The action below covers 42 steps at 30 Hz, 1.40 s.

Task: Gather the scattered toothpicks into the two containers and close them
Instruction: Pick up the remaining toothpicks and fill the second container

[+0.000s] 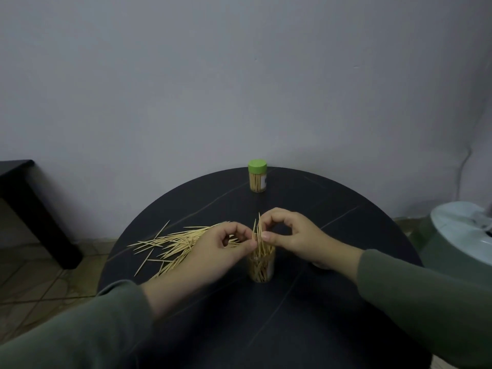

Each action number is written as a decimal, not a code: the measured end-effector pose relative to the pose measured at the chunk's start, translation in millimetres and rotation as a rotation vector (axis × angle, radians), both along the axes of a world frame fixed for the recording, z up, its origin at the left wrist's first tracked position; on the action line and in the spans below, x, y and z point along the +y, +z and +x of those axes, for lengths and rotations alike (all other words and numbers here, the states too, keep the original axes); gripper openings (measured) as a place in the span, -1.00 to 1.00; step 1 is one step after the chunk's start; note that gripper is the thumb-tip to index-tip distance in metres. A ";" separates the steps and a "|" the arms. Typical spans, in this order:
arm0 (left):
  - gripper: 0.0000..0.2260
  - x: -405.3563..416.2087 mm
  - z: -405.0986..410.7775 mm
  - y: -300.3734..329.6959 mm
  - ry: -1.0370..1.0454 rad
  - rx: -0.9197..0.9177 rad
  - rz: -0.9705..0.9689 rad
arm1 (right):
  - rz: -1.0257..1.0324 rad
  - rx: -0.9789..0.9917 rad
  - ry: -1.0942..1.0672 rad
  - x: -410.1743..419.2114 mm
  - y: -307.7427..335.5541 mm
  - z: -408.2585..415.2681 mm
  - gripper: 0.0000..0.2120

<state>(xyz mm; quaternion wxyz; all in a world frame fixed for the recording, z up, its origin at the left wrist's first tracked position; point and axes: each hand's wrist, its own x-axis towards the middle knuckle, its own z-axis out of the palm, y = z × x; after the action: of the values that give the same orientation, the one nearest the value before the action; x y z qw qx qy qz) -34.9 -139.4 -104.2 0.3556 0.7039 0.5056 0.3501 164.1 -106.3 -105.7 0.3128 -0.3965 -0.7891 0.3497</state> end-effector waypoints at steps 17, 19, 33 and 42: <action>-0.33 -3.1 -3.5 0.8 -0.224 0.593 0.451 | -0.065 -0.394 0.024 6.2 -5.0 14.3 -0.25; -0.41 -2.6 -1.7 1.9 -0.202 0.512 0.397 | -0.064 -0.391 0.026 5.5 -4.8 12.9 -0.39; -0.70 7.0 -9.1 2.3 -0.229 0.402 0.662 | -0.129 -0.260 0.103 0.5 2.8 8.6 -0.66; -0.44 -2.5 5.7 2.1 -0.303 0.582 0.473 | -0.140 -0.265 0.082 2.6 1.4 11.1 -0.58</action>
<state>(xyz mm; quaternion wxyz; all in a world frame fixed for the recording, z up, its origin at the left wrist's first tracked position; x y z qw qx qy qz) -29.2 -141.9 -102.1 0.0736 0.9025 0.3812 0.1865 175.2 -103.7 -104.3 0.1630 -0.4272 -0.8127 0.3611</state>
